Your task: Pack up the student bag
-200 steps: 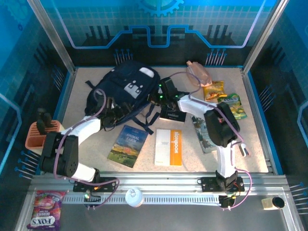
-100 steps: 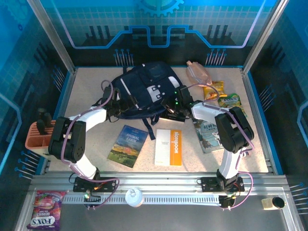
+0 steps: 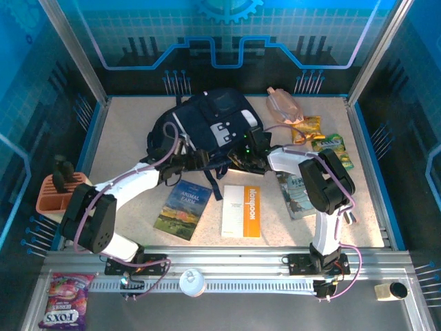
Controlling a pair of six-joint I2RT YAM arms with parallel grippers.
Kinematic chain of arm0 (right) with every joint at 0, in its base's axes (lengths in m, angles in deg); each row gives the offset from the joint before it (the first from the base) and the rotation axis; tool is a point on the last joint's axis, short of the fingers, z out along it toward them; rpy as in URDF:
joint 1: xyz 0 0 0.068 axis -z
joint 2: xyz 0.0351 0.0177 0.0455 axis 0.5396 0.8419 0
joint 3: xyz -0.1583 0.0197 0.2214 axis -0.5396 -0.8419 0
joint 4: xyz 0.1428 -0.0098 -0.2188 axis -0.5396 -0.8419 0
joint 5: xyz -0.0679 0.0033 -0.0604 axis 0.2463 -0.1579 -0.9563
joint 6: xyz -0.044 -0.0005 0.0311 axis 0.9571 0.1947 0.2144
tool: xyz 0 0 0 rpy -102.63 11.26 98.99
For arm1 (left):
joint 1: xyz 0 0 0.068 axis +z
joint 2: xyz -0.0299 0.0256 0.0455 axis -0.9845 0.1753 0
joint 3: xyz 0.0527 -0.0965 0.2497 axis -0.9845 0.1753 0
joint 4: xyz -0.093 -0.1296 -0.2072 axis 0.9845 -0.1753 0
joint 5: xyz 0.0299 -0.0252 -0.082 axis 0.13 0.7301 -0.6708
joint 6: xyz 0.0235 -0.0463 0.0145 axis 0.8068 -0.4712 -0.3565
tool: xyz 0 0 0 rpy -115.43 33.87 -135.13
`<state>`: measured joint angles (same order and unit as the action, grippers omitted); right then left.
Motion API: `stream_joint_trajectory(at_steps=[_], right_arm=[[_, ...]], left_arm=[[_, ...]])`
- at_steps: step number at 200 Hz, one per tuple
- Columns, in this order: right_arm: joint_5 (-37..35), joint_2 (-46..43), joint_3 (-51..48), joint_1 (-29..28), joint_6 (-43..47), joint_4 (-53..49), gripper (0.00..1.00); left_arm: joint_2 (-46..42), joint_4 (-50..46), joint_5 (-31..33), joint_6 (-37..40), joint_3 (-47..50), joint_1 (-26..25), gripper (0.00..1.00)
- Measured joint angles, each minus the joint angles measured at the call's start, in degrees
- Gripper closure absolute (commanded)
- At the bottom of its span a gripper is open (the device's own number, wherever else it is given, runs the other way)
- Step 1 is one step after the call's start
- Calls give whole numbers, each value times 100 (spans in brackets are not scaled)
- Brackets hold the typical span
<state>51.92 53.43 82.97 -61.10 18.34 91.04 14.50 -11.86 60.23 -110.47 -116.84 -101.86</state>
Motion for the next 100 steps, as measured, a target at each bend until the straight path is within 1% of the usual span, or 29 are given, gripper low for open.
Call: stream_joint_trajectory(at_steps=[47,57,64,100], right_arm=[[52,-26,278,0,496,-55,88],[98,-42,354,0,564,-87,87],[142,-59,417,0,605,-111,87],[352,-144,791,0,704,-238,87]], left_arm=[[22,-55,83,605,0,-511,32],[70,-17,120,678,0,-612,41],[116,-2,131,745,-4,-675,44],[393,-2,225,896,-160,-846,46]])
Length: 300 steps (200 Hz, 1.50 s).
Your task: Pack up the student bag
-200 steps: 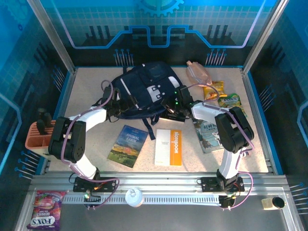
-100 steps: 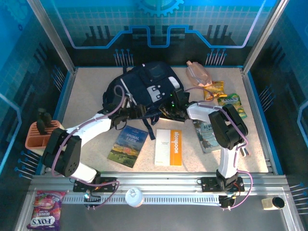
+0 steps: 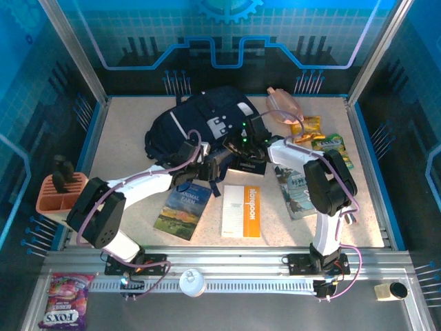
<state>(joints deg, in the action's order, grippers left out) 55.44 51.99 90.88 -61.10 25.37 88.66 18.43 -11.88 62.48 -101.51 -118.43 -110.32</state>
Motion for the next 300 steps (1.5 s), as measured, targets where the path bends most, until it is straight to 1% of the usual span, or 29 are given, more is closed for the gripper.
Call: stream_joint_trajectory(at_steps=[48,101,155,177,192,247,300], right_arm=[[227,-11,361,0,-9,-94,87],[413,-11,640,7,-96,-168,87],[562,-9,745,17,-166,-155,87],[597,-9,763,31,-190,-146,87],[601,-7,785,37,-212,-144,87],[616,-4,793,39,-223,-120,87],[614,-4,793,44,-221,-116,87]], left_arm=[[297,20,514,-57,-457,-31,52],[713,144,1047,-577,-979,-83,53],[763,151,1593,-855,-1093,-114,65],[765,188,1698,-874,-1097,-116,68],[774,236,1720,-874,-1097,-116,72],[863,409,1766,-793,-1161,-116,73],[907,422,1915,-782,-1161,-116,87]])
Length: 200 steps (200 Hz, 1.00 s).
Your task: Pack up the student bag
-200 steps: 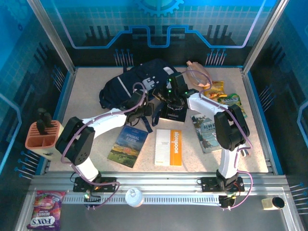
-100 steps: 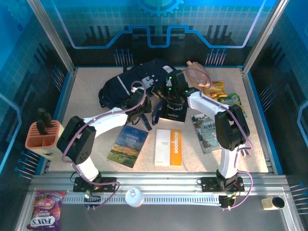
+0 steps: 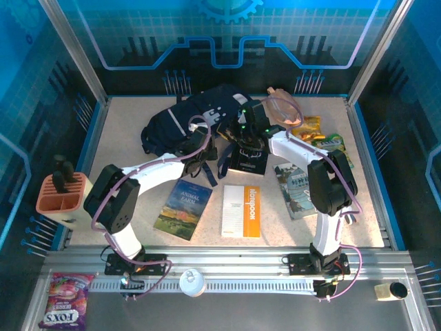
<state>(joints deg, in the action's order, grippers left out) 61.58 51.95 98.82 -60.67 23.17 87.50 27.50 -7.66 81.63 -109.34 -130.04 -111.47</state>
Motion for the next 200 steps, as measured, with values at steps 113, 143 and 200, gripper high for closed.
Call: stream_joint_trajectory(at_steps=[113,143,200], right_arm=[[-22,0,-7,109,240,-96,87],[-22,0,-94,133,352,-151,87],[-22,7,-229,162,391,-181,88]], left_arm=[[-1180,-407,-411,-31,992,341,93],[-1663,-437,-719,-28,1663,737,94],[-1716,-245,-1285,177,1961,1119,88]])
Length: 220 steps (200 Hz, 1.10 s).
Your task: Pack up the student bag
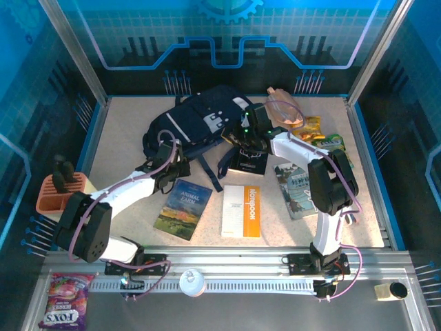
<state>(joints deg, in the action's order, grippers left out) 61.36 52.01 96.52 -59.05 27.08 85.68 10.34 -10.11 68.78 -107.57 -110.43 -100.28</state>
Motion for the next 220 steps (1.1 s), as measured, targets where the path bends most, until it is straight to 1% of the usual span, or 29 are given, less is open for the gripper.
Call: stream_joint_trajectory(at_steps=[22,42,59,76,90,124,146,189,220], right_arm=[[-2,0,-2,35,-2,0,87],[-2,0,-7,50,-2,0,88],[-2,0,-7,59,-4,0,88],[0,0,-7,63,-15,2,88],[0,0,-7,63,-24,7,88],[0,0,-11,66,-24,44,88],[-2,11,-11,70,-17,44,88],[0,201,-11,203,101,131,88],[-59,627,79,275,328,72,86]], left_arm=[[223,109,-140,157,-50,15,86],[490,186,-157,286,-151,15,79],[643,256,-160,363,-192,15,75],[678,280,-160,404,-192,15,74],[678,304,-160,411,-192,20,76],[723,352,-105,442,-201,20,93],[723,361,-83,448,-201,20,100],[562,264,-74,398,-81,72,100],[271,229,-170,310,234,140,100]])
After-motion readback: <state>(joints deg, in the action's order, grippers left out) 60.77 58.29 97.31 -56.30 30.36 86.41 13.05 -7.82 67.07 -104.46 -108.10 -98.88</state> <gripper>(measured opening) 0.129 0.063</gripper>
